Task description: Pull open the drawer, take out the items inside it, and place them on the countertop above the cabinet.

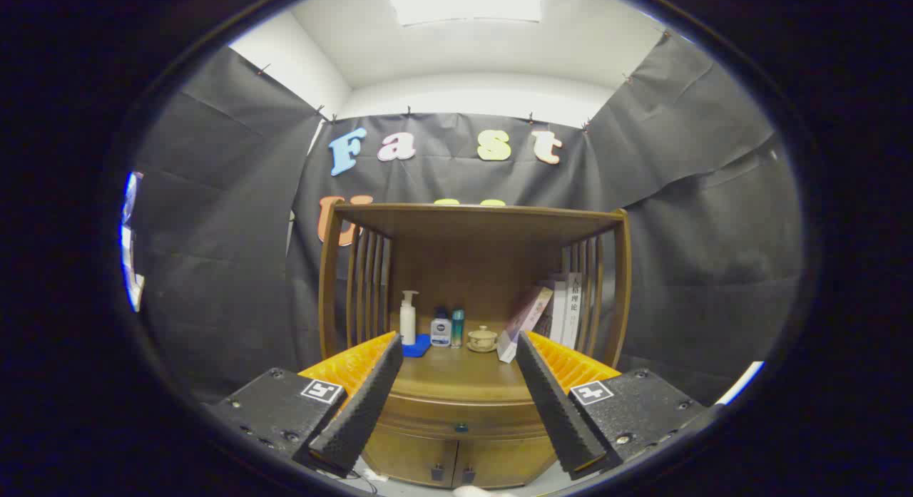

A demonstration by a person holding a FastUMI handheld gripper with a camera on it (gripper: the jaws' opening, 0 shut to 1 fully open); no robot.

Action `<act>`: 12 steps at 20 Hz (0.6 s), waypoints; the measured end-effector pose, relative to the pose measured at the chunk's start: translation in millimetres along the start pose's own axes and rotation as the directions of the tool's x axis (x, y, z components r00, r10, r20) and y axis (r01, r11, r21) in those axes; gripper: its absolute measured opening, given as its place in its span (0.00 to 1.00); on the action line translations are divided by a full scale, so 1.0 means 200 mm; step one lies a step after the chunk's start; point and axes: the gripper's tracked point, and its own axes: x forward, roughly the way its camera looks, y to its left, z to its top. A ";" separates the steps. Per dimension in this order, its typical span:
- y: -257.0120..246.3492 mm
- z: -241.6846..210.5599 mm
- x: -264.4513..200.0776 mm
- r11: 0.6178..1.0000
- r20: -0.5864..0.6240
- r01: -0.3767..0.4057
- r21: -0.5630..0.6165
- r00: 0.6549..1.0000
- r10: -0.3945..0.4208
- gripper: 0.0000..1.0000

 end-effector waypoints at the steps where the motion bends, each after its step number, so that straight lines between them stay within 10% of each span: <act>1: -0.01 0.00 0.00 1.000 -0.003 0.004 0.003 1.000 -0.004 1.00; 12: -0.02 -0.01 0.00 1.000 -0.011 0.023 0.012 1.000 -0.023 1.00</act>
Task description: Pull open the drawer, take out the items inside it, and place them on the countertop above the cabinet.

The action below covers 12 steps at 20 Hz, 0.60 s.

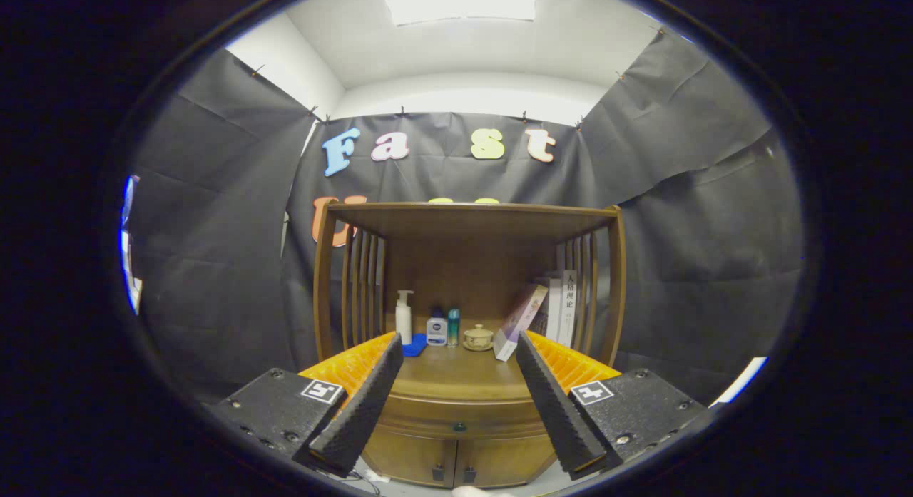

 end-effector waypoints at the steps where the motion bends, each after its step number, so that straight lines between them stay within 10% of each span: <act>1: 0.00 0.00 0.00 1.000 -0.002 0.002 -0.002 1.000 -0.002 1.00; 12: 0.00 -0.32 0.12 0.999 -0.073 -0.002 0.049 0.997 0.005 1.00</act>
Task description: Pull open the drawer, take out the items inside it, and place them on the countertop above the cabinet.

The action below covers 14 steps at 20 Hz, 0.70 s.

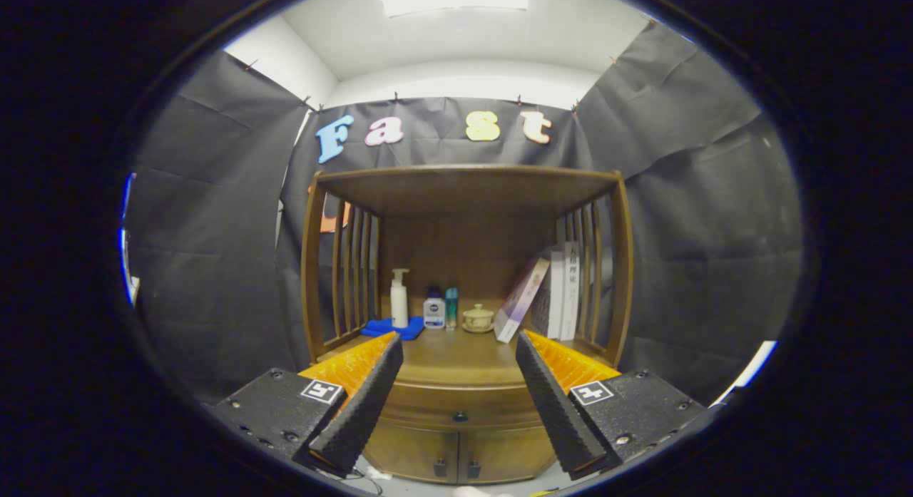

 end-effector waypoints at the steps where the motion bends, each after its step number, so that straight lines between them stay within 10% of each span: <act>1: 0.00 -0.05 0.02 1.000 -0.018 -0.005 0.009 1.000 0.005 1.00; 14: -0.07 -0.80 0.42 0.997 -0.194 0.030 -0.077 0.980 -0.045 0.99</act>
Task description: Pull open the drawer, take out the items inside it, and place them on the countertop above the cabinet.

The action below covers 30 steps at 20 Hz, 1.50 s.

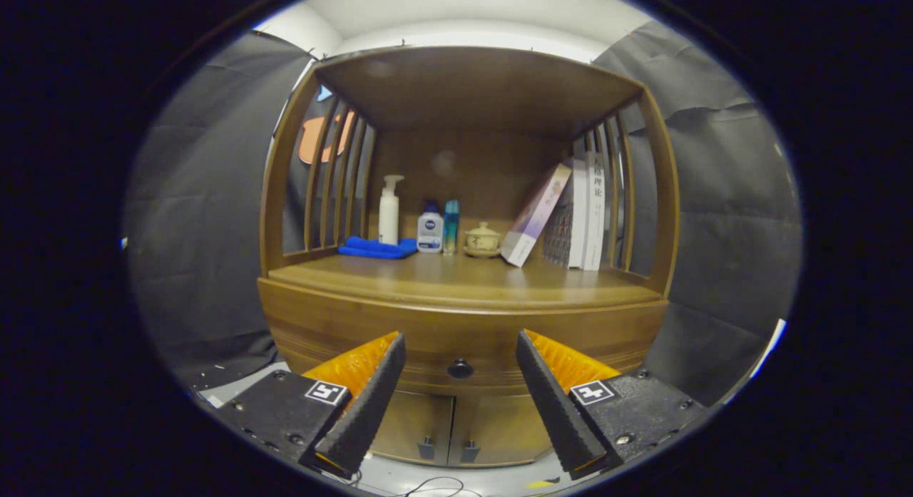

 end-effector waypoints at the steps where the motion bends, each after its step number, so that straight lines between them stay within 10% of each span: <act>1: -0.01 -0.05 0.05 1.000 -0.023 -0.001 0.005 1.000 0.001 0.96; 16: 0.00 -0.28 0.32 0.995 -0.131 0.015 0.098 0.991 -0.002 0.33; 30: -0.01 -0.31 0.19 0.997 -0.158 0.008 0.083 0.987 0.005 0.23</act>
